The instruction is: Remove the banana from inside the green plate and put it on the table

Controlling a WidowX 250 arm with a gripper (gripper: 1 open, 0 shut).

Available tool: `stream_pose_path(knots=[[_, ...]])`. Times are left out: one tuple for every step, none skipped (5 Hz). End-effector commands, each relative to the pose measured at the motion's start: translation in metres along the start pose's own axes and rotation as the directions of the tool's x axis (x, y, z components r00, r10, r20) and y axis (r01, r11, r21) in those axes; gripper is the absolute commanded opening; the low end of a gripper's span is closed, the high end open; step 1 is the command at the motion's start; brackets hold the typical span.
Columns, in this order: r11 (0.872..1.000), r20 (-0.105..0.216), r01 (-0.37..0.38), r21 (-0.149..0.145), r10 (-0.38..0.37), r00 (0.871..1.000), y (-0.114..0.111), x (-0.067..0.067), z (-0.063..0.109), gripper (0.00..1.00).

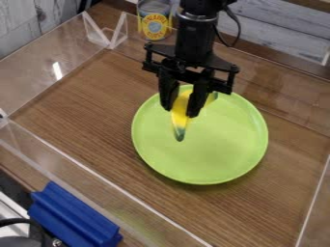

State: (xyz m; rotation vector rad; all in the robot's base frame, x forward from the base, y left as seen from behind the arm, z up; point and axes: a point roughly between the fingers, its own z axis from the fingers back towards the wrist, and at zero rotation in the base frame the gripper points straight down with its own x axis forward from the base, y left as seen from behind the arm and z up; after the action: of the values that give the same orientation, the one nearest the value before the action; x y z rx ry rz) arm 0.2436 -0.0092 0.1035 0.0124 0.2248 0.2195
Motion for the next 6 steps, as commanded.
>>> stream_pose_path(knots=[[1.000, 0.076, -0.002, -0.010, 0.003, 0.997, 0.014, 0.005, 0.020, 0.00], [1.000, 0.084, -0.022, -0.005, 0.022, 0.996, 0.049, 0.013, 0.022, 0.00], [0.999, 0.092, -0.040, -0.005, 0.040, 0.995, 0.085, 0.021, 0.021, 0.00], [0.999, 0.104, -0.036, 0.008, 0.035, 0.994, 0.110, 0.027, 0.018, 0.00], [0.999, 0.110, -0.036, 0.027, 0.033, 0.993, 0.125, 0.034, 0.008, 0.00], [0.999, 0.113, -0.037, 0.037, 0.033, 0.993, 0.135, 0.041, -0.003, 0.00]])
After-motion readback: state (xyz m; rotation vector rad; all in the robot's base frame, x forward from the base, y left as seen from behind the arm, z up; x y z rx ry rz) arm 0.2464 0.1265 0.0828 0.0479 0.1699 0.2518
